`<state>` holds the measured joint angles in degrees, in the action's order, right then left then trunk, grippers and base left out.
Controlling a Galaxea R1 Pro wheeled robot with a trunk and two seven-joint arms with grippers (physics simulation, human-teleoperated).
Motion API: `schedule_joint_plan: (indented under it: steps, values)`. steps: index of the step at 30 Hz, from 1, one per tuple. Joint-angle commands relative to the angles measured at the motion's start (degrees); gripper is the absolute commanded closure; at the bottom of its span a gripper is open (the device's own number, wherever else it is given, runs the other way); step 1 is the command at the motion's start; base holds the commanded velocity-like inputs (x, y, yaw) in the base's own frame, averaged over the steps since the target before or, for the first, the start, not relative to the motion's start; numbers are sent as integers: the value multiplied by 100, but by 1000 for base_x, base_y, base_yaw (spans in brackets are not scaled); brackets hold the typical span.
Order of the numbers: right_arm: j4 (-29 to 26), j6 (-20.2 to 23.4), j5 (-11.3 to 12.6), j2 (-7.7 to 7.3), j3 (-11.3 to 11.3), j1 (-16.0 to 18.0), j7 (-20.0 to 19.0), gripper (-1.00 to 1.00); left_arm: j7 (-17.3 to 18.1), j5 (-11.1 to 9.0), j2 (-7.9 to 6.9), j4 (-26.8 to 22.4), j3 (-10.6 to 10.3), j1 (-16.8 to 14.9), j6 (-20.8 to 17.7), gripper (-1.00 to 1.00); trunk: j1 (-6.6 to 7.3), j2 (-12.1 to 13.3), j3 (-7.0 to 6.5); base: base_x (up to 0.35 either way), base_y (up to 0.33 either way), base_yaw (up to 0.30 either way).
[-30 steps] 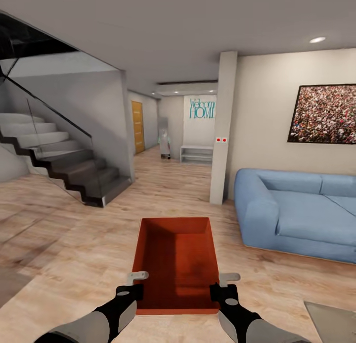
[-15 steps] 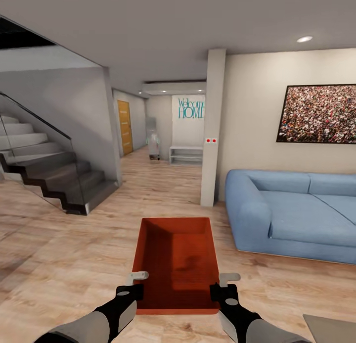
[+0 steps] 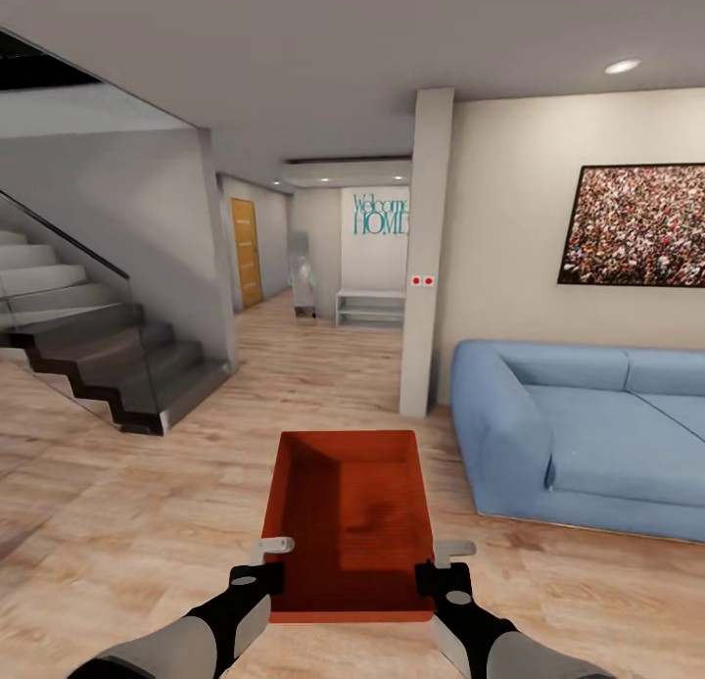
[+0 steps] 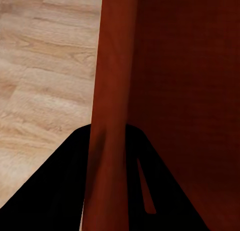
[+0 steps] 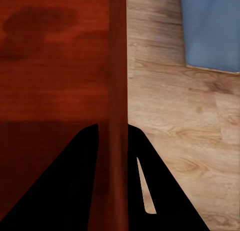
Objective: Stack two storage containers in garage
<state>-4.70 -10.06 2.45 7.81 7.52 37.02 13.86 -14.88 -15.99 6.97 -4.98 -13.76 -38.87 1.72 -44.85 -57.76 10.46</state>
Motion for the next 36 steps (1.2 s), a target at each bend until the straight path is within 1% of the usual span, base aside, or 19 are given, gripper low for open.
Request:
schedule_joint_plan:
  steps: [1, 16, 36]
  values:
    - [-5, 6, -11, 2, -207, 4, -3, 100, -39, -9, -143, -3, 321, -7, 22, 100, -4, -5, 7, 322, 0, 118]
    - [-5, 8, -15, 2, -207, 0, -6, 100, -39, -9, -143, -3, 316, -7, 22, 100, -4, -5, -18, 322, 0, 232]
    - [-5, 23, -9, 7, -207, 5, -6, 100, -41, -9, -143, -3, 320, -7, 22, 100, -4, -5, -18, 322, 0, 11]
